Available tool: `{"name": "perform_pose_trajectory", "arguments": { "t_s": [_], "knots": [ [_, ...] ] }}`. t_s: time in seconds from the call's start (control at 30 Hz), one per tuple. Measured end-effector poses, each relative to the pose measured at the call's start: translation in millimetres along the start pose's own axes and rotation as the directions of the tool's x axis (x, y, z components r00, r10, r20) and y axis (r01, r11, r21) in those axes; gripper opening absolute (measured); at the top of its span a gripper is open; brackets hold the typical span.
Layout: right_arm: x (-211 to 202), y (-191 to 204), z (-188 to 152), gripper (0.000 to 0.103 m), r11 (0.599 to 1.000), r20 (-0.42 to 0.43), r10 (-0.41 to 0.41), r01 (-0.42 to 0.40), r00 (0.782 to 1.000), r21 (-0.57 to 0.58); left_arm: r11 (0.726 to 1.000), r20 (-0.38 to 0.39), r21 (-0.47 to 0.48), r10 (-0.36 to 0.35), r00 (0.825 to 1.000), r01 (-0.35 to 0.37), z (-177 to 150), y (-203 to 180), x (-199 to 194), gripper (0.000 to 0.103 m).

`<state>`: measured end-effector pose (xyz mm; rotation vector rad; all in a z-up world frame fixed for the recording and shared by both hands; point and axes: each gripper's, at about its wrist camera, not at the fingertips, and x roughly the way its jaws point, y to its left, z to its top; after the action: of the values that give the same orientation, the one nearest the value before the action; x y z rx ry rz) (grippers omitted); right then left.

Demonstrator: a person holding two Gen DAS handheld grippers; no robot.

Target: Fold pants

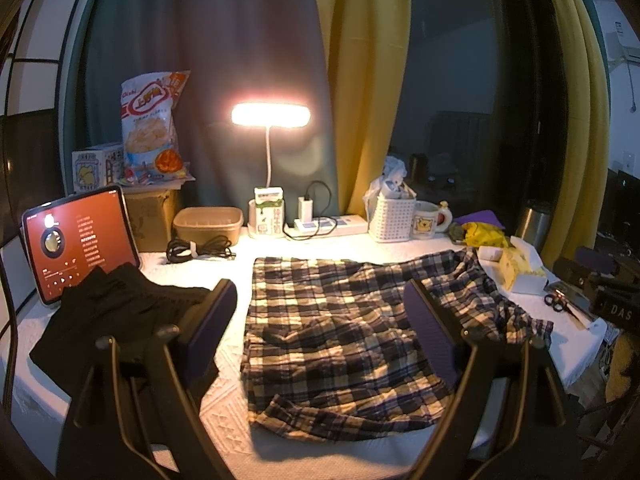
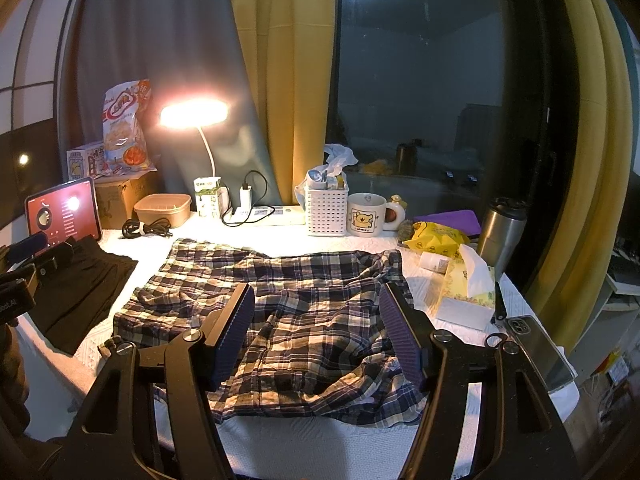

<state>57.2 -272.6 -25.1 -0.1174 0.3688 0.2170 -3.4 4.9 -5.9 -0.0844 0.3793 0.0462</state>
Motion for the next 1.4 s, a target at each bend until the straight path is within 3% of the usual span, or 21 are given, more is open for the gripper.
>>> {"name": "perform_pose_trajectory", "arguments": {
  "t_s": [0.63,1.03,1.4],
  "knots": [
    [4.9,0.7,-4.4,0.068,1.0,-0.013,0.005,-0.005,1.0,-0.013,1.0,-0.031,0.015,0.013,0.999,-0.013,-1.5,3.0,16.5,0.086],
    [50.5,-15.0,3.2,0.068,1.0,-0.085,-0.003,0.002,0.996,-0.02,0.999,-0.149,0.017,0.032,0.988,-0.029,-2.0,24.0,100.1,0.086],
    [116.3,-58.9,22.0,0.068,1.0,-0.17,0.009,-0.004,0.985,0.027,0.999,-0.289,0.044,0.038,0.957,-0.027,4.5,33.1,180.1,0.086]
  ]
}}
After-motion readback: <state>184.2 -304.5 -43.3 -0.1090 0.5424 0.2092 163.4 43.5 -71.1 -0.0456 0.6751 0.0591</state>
